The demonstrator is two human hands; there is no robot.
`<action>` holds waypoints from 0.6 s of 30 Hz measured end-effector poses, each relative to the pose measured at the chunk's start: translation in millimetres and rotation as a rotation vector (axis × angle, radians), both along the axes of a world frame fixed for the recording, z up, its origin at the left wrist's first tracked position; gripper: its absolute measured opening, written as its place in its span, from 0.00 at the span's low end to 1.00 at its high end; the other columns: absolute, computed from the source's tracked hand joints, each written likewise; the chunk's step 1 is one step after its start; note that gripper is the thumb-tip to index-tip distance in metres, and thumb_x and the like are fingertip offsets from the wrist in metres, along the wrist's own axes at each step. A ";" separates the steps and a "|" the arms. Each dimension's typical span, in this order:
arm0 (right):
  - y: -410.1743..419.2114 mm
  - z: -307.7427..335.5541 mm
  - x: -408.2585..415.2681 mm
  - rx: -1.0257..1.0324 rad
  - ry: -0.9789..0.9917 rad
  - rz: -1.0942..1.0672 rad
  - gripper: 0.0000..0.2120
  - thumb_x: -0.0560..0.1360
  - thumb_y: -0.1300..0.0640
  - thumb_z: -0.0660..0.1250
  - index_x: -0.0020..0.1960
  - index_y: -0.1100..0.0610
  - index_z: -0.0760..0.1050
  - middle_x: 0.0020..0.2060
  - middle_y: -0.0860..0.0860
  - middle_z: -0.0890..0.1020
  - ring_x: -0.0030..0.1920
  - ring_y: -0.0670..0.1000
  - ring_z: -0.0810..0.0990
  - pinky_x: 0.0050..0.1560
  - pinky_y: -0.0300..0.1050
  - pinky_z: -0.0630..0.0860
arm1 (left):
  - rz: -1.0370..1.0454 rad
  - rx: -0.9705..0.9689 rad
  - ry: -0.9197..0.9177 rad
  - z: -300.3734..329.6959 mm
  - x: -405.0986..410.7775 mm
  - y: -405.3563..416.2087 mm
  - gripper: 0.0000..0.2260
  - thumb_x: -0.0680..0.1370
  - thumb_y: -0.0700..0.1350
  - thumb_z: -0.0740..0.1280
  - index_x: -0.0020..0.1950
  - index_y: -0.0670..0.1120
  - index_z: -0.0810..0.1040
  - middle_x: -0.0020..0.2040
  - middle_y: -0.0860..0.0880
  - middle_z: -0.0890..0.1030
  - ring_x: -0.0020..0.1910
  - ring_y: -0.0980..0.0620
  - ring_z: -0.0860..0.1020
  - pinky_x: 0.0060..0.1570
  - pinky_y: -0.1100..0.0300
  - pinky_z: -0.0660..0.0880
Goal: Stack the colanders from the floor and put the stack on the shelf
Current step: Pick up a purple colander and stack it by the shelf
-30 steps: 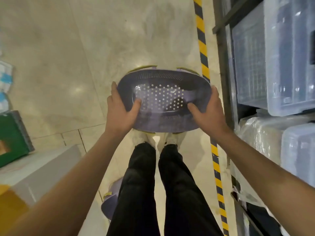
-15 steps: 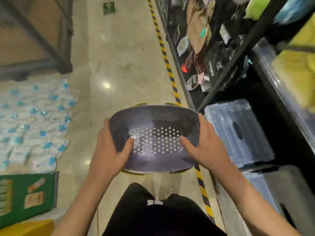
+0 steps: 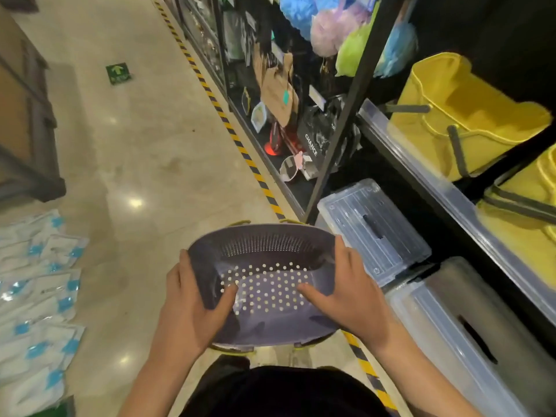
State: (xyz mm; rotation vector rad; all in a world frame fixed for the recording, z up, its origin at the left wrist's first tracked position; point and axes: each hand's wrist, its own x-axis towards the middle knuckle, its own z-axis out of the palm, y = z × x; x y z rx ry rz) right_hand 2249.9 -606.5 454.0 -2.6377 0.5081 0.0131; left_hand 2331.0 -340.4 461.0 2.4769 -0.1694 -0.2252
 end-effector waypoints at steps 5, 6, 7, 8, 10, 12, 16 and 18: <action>20.4 9.9 -20.6 0.010 0.086 -0.225 0.55 0.65 0.17 0.53 0.79 0.47 0.40 0.73 0.52 0.63 0.64 0.55 0.76 0.50 0.48 0.76 | -0.228 0.008 0.012 4.4 33.3 -2.9 0.47 0.72 0.66 0.66 0.81 0.49 0.47 0.74 0.43 0.63 0.64 0.41 0.75 0.52 0.51 0.76; 28.9 10.3 -28.3 0.026 0.098 -0.311 0.55 0.65 0.17 0.54 0.79 0.46 0.39 0.74 0.52 0.61 0.66 0.56 0.74 0.53 0.49 0.76 | -0.300 0.011 0.024 4.1 45.3 -5.4 0.46 0.72 0.67 0.66 0.81 0.50 0.46 0.74 0.44 0.62 0.64 0.40 0.75 0.52 0.50 0.76; 32.2 11.2 -33.1 0.066 0.090 -0.322 0.55 0.65 0.17 0.53 0.79 0.45 0.38 0.74 0.51 0.60 0.68 0.56 0.72 0.56 0.50 0.75 | -0.304 0.024 0.027 9.3 46.9 -4.9 0.46 0.72 0.67 0.65 0.81 0.50 0.46 0.75 0.44 0.62 0.64 0.40 0.75 0.51 0.50 0.76; 39.3 13.3 -49.4 0.103 0.090 -0.435 0.55 0.64 0.17 0.53 0.79 0.44 0.37 0.75 0.51 0.60 0.69 0.55 0.70 0.59 0.50 0.73 | -0.417 0.024 0.037 6.9 53.3 -16.5 0.46 0.72 0.67 0.66 0.81 0.51 0.46 0.75 0.44 0.61 0.65 0.40 0.75 0.51 0.49 0.76; 54.4 11.2 -67.8 0.144 0.062 -0.552 0.55 0.63 0.16 0.52 0.79 0.44 0.38 0.74 0.51 0.62 0.69 0.52 0.69 0.62 0.47 0.71 | -0.530 0.027 0.062 8.5 62.4 -25.7 0.46 0.72 0.66 0.66 0.81 0.51 0.46 0.74 0.45 0.62 0.64 0.41 0.75 0.51 0.50 0.75; 72.5 18.2 -106.6 0.153 0.045 -0.788 0.57 0.63 0.15 0.52 0.80 0.46 0.39 0.74 0.50 0.61 0.70 0.50 0.66 0.62 0.41 0.67 | -0.779 0.016 0.073 7.8 60.9 -63.7 0.46 0.72 0.65 0.67 0.81 0.51 0.47 0.73 0.45 0.63 0.64 0.42 0.74 0.51 0.51 0.75; 98.6 27.3 -155.9 0.193 0.029 -1.043 0.60 0.60 0.14 0.49 0.80 0.48 0.39 0.74 0.49 0.60 0.70 0.51 0.69 0.61 0.43 0.70 | -1.021 0.020 0.117 22.8 39.4 -105.9 0.46 0.71 0.68 0.66 0.81 0.52 0.49 0.73 0.45 0.65 0.67 0.43 0.72 0.56 0.49 0.74; 129.5 38.2 -203.4 0.200 0.004 -1.307 0.59 0.61 0.15 0.50 0.80 0.47 0.38 0.74 0.49 0.60 0.70 0.52 0.70 0.61 0.45 0.72 | -1.295 0.034 0.086 30.1 -4.5 -145.3 0.46 0.71 0.68 0.65 0.81 0.51 0.49 0.75 0.45 0.64 0.70 0.44 0.69 0.60 0.50 0.72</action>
